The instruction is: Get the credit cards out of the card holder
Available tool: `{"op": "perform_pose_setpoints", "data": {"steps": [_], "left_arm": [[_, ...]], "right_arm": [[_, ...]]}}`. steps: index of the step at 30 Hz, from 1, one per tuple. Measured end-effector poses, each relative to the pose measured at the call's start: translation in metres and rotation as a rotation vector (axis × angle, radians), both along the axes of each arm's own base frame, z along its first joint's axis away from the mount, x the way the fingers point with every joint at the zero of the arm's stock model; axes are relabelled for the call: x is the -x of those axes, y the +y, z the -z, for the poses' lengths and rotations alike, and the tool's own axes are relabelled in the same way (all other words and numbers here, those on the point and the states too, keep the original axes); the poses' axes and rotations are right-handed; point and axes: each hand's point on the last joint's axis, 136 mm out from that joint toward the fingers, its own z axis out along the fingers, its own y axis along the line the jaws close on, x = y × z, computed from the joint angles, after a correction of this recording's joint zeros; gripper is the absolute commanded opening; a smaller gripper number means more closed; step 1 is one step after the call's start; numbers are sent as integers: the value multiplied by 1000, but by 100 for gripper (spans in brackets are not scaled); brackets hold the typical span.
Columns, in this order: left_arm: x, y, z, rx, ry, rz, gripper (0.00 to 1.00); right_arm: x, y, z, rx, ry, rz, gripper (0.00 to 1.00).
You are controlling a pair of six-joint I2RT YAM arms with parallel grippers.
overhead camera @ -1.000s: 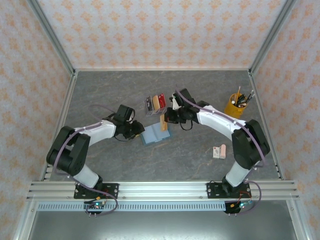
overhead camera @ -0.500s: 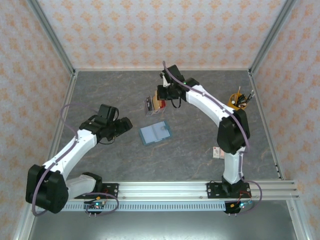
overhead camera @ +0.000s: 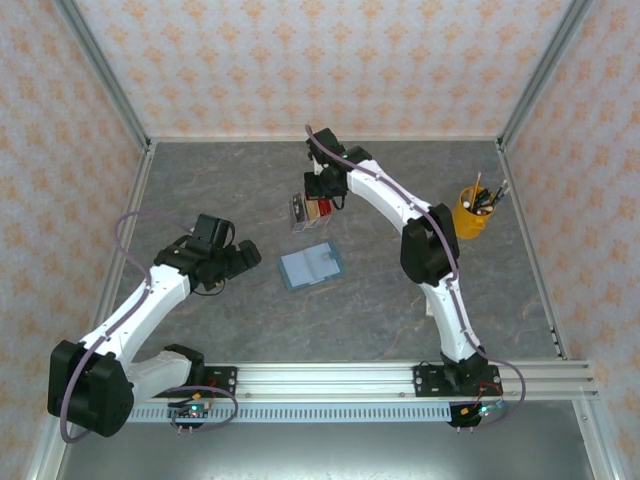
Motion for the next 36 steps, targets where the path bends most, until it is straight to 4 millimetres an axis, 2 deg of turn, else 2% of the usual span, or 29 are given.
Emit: {"op": "perform_pose_setpoints", "data": {"steps": [7, 15, 24, 26, 33, 36], "left_arm": [[1, 0, 7, -6, 26, 0, 95], [1, -1, 11, -6, 43, 2, 96], [0, -7, 10, 26, 41, 17, 97], [-1, -10, 9, 40, 36, 23, 98], [-5, -24, 12, 120, 12, 53, 98], [-5, -28, 15, 143, 6, 60, 99]], "right_arm": [[1, -1, 2, 19, 25, 4, 8], [0, -3, 15, 52, 61, 11, 22], [5, -4, 7, 39, 76, 32, 32], [14, -8, 2, 23, 88, 38, 38], [77, -37, -33, -68, 99, 60, 54], [98, -47, -40, -96, 82, 69, 59]]}}
